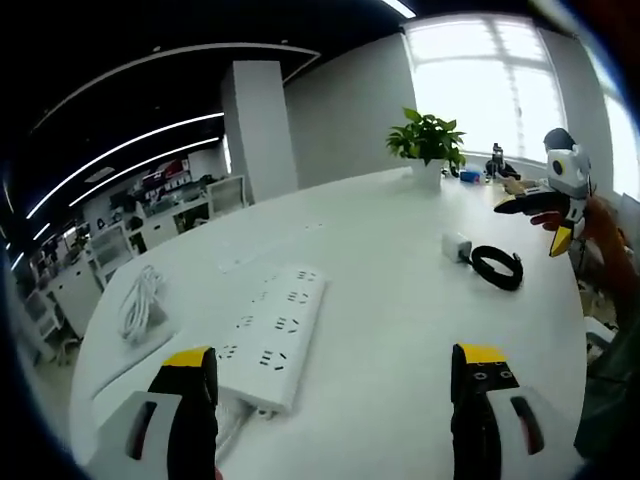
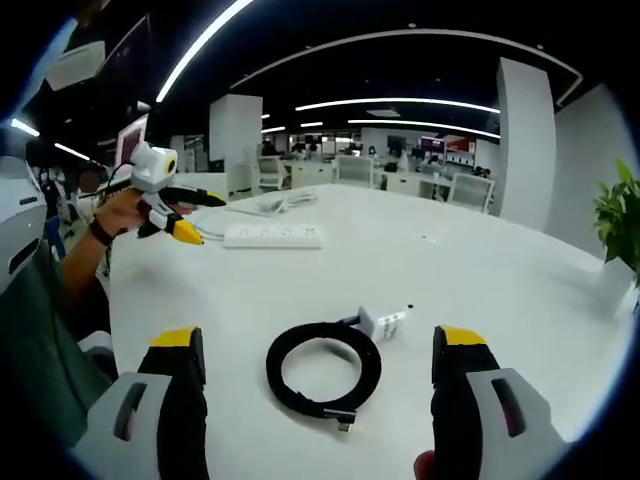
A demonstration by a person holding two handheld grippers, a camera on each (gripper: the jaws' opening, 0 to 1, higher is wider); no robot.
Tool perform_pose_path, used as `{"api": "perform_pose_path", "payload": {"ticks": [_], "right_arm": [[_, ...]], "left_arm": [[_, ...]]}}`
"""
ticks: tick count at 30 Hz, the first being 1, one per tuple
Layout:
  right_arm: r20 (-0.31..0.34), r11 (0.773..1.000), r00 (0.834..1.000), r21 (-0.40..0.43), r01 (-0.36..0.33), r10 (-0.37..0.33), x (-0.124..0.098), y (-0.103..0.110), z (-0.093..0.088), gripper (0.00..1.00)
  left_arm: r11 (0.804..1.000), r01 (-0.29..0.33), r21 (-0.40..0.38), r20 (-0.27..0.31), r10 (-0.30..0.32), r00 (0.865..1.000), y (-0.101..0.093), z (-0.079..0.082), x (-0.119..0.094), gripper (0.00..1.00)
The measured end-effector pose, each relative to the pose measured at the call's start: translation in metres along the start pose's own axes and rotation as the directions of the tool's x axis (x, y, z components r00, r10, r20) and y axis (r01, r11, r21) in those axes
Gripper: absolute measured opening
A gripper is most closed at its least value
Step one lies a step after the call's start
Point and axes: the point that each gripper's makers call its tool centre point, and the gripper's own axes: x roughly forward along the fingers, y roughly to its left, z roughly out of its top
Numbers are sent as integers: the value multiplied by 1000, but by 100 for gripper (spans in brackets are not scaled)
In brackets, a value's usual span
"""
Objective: Straighten the power strip on the desk, plug the charger into it
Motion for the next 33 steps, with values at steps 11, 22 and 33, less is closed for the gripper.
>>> {"api": "perform_pose_path", "payload": {"ticks": [11,22,33], "right_arm": [[1,1000,1000,0,-1,1,1,-3,-1,93],[-2,1000,1000,8,8,-8,1,-6,-4,93],[-21,1000,1000,15,-3,3,7,-9,-11,93]], "left_arm": [[1000,4,9,-25,-4,1000,9,0,11,99],[1000,19,20,-42,-18,999,16,2,23,99],[999,31,13,-50,-30,998,21,2,35,99]]}}
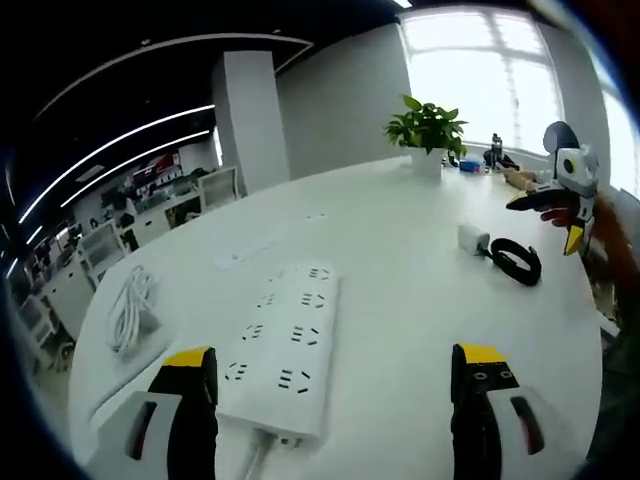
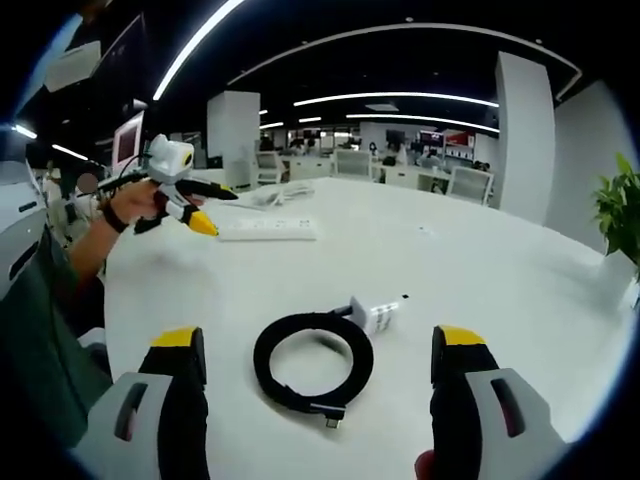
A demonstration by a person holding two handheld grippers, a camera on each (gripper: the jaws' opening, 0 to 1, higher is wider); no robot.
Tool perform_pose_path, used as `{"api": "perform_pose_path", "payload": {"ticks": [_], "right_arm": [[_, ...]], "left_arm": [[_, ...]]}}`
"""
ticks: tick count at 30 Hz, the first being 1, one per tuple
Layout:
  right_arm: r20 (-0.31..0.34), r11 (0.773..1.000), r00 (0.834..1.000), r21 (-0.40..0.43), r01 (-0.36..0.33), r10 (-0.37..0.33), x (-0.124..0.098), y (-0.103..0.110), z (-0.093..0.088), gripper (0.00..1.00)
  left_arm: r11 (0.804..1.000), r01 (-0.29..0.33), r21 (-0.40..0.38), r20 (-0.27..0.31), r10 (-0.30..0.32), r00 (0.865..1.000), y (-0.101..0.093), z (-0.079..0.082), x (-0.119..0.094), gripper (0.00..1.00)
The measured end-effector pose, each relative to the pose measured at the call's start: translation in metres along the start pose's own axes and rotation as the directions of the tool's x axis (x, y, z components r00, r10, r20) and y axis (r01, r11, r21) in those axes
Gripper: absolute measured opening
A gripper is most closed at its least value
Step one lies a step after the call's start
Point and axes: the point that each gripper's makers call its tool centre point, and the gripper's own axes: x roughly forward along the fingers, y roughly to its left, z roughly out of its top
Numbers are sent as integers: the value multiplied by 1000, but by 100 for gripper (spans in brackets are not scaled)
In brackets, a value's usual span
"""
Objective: Straighten the power strip on the desk, plug the charger into it
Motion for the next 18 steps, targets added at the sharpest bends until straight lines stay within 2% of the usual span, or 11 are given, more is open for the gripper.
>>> {"api": "perform_pose_path", "payload": {"ticks": [8,18], "right_arm": [[6,1000,1000,7,7,-7,1,-5,2,93],[-5,1000,1000,21,1,-1,3,-3,-6,93]], "left_arm": [[999,-9,34,-30,10,999,6,-1,3,99],[998,-1,60,-50,4,999,13,6,11,99]]}}
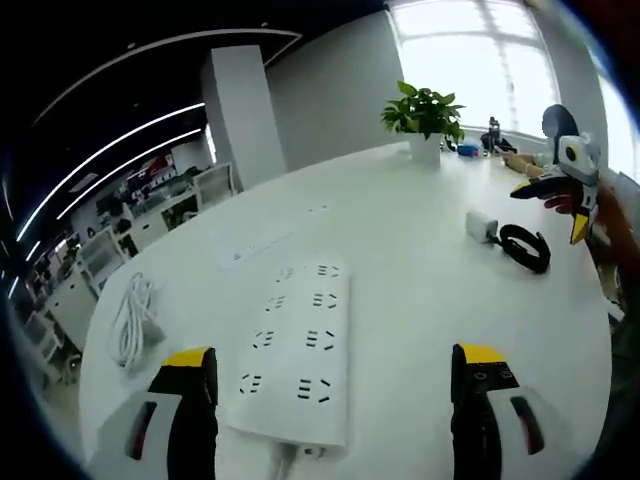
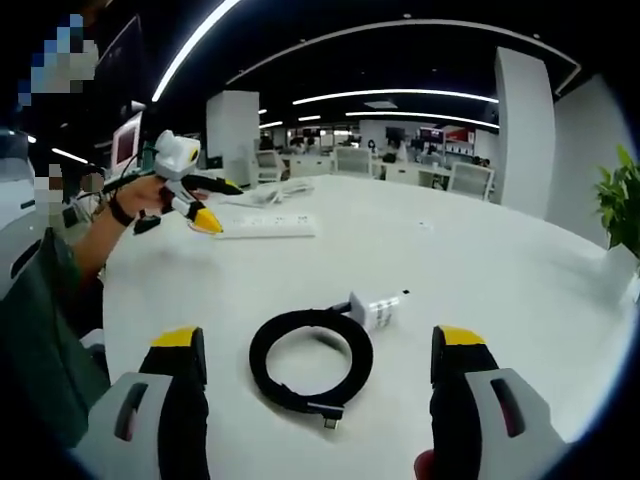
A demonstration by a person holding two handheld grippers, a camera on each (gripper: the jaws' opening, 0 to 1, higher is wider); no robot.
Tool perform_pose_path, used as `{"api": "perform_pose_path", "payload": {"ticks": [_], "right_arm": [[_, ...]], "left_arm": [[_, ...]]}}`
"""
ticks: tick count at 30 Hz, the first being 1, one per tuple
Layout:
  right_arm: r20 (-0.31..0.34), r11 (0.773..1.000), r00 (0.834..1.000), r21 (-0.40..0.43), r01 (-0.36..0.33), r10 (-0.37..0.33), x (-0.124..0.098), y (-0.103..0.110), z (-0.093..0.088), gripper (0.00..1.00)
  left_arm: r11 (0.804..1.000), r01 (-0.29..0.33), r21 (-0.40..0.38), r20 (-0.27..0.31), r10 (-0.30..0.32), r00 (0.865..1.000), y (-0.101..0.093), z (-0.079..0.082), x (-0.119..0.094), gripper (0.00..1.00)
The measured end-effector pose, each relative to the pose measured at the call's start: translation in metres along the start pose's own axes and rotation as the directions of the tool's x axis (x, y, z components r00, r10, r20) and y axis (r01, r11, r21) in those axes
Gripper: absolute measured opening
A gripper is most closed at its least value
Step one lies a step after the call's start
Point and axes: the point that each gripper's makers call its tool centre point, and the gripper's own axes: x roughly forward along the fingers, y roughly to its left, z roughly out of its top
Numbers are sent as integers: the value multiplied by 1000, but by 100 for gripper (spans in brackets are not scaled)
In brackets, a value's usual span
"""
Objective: Straighten the power strip on the desk, plug the charger into it
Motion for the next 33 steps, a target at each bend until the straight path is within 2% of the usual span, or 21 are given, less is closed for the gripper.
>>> {"api": "perform_pose_path", "payload": {"ticks": [13,17,23,28,33], "right_arm": [[1,1000,1000,-1,3,-3,-3,0,0,93],[6,1000,1000,1,5,-5,-4,2,-1,93],[6,1000,1000,7,11,-11,-6,1,-3,93],[8,1000,1000,8,16,-16,-7,0,-2,93],[12,1000,1000,8,16,-17,-8,1,-3,93]], "left_arm": [[999,32,-6,-23,-32,999,1,-2,7,99],[998,42,-36,-8,-43,999,5,1,10,99],[998,47,-35,-17,-48,999,8,6,15,99],[992,95,-85,-9,-96,995,7,7,22,99],[988,125,-92,-12,-127,992,3,8,26,99]]}}
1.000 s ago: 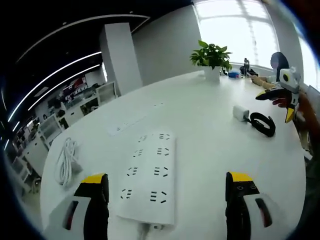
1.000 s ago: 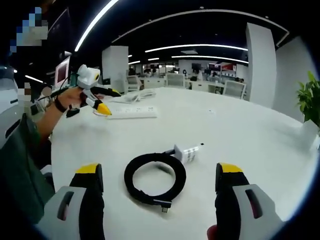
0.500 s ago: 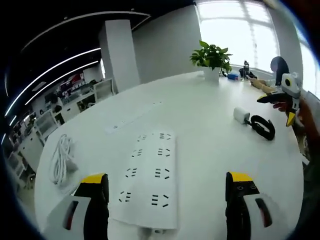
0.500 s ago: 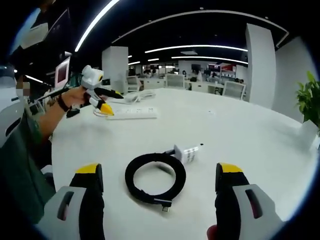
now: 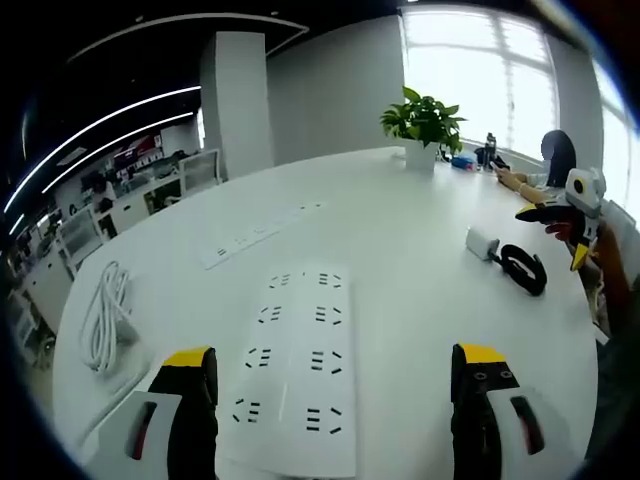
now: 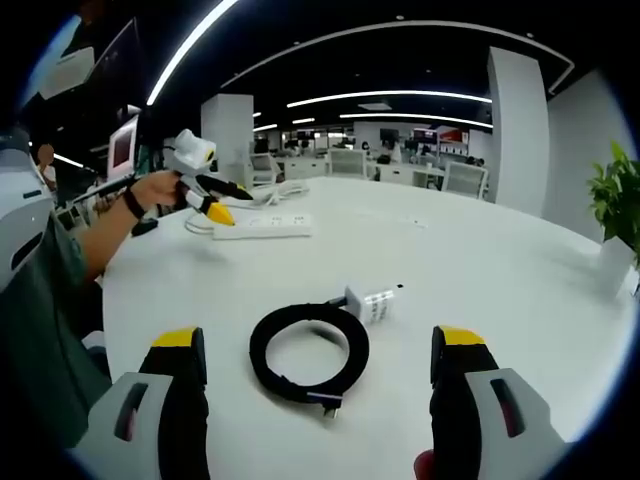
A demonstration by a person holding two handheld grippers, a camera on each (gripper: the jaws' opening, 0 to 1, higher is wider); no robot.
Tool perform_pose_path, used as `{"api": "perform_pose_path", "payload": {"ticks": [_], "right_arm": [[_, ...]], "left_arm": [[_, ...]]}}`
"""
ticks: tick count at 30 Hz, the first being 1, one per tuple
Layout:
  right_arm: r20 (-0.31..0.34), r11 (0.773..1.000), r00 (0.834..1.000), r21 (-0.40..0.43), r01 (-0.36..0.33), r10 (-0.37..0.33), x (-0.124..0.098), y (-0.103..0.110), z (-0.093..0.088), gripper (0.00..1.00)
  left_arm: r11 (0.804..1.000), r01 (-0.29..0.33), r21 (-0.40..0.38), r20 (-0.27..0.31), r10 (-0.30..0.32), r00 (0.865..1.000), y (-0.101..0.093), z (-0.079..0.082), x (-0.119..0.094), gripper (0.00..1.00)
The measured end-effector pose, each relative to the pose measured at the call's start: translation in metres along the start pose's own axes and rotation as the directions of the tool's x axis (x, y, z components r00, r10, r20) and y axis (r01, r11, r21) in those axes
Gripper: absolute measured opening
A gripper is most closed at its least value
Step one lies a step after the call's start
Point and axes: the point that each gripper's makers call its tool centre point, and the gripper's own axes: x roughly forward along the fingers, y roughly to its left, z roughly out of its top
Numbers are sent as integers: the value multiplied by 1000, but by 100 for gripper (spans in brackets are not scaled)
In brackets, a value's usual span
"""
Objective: Straighten the power strip on the desk, plug the charger into it
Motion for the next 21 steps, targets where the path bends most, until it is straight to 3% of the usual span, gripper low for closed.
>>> {"api": "perform_pose_path", "payload": {"ticks": [10,21], "right_arm": [[-4,1000,1000,6,1,-1,2,4,-3,92],[-5,1000,1000,-5,-22,22,7,12,-1,93]], "left_arm": [[998,35,-54,-1,-35,999,9,0,8,99],[999,29,-43,-25,-30,999,15,-2,20,99]]}}
